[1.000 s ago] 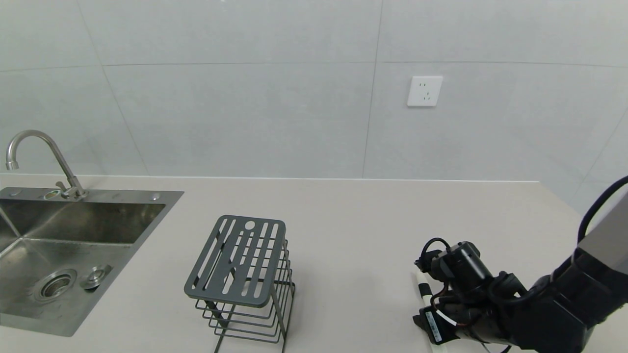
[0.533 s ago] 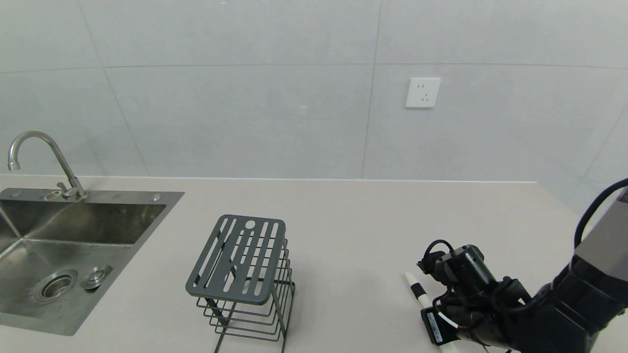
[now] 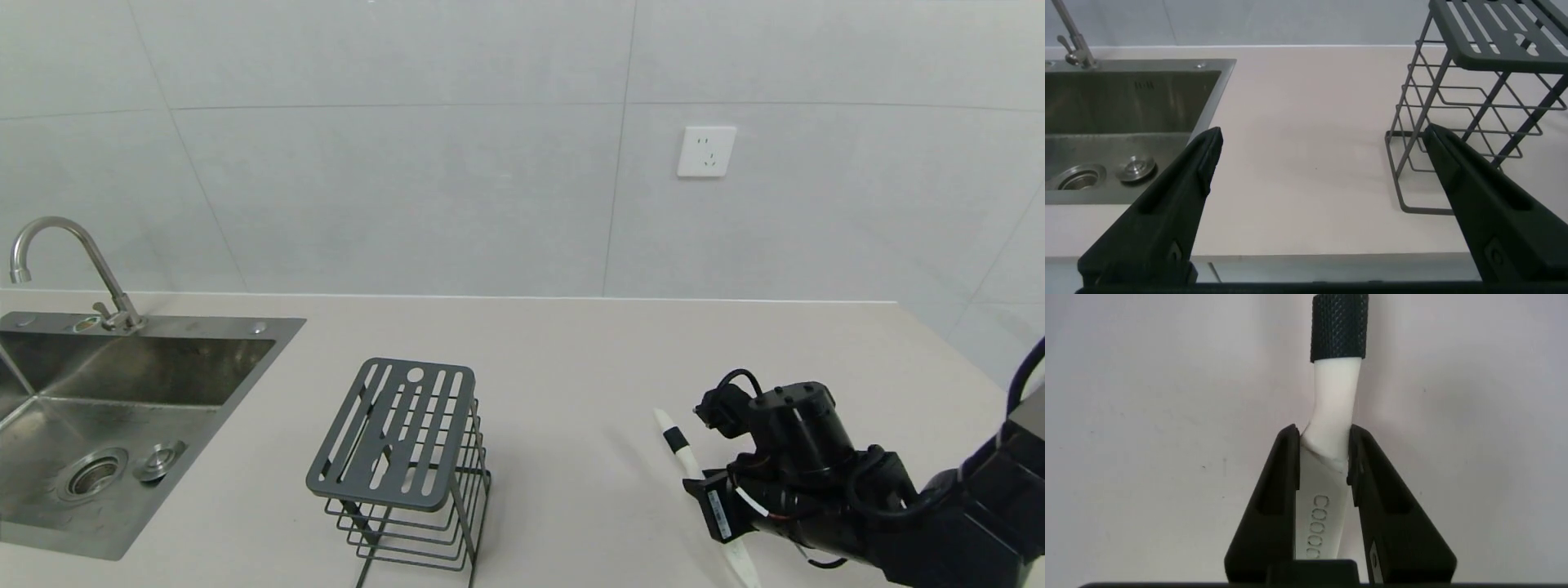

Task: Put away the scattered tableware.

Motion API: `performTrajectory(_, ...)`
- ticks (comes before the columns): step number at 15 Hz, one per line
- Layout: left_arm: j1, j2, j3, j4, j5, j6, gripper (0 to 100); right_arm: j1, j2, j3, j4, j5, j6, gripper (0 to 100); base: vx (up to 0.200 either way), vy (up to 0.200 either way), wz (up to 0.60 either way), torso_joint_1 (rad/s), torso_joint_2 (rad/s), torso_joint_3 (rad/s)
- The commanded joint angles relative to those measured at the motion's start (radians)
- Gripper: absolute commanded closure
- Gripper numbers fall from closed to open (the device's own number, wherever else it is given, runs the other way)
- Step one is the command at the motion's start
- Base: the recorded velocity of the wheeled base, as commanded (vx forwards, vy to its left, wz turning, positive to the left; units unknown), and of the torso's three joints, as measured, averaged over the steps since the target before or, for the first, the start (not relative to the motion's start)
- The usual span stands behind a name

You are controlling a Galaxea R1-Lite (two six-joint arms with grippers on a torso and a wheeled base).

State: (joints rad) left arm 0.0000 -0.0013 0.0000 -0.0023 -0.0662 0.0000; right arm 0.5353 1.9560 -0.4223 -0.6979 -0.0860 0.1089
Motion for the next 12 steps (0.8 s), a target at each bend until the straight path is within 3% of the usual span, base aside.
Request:
performTrajectory(1,0.0,0.001,0.0,0.001,0.0,0.0,0,0.002,-0.078,0.051,-0.083,0.049,-0.061,100,0.0,0.0,0.0,0.0,0.0,0.0)
performTrajectory(4,0.0,0.001,0.0,0.001,0.0,0.0,0,0.0,-0.209,0.094,-0.094,0.192,-0.229,100,0.0,0.0,0.0,0.0,0.0,0.0)
performTrajectory(8,0.0,0.001,0.0,-0.001,-0.001,-0.002,0,0.0,-0.325,0.06,0.121,0.198,-0.396,100,0.0,0.0,0.0,0.0,0.0,0.0)
performTrajectory(12,0.0,0.001,0.0,-0.001,-0.007,0.005,0,0.005,-0.325,-0.041,0.166,0.209,-0.63,100,0.0,0.0,0.0,0.0,0.0,0.0)
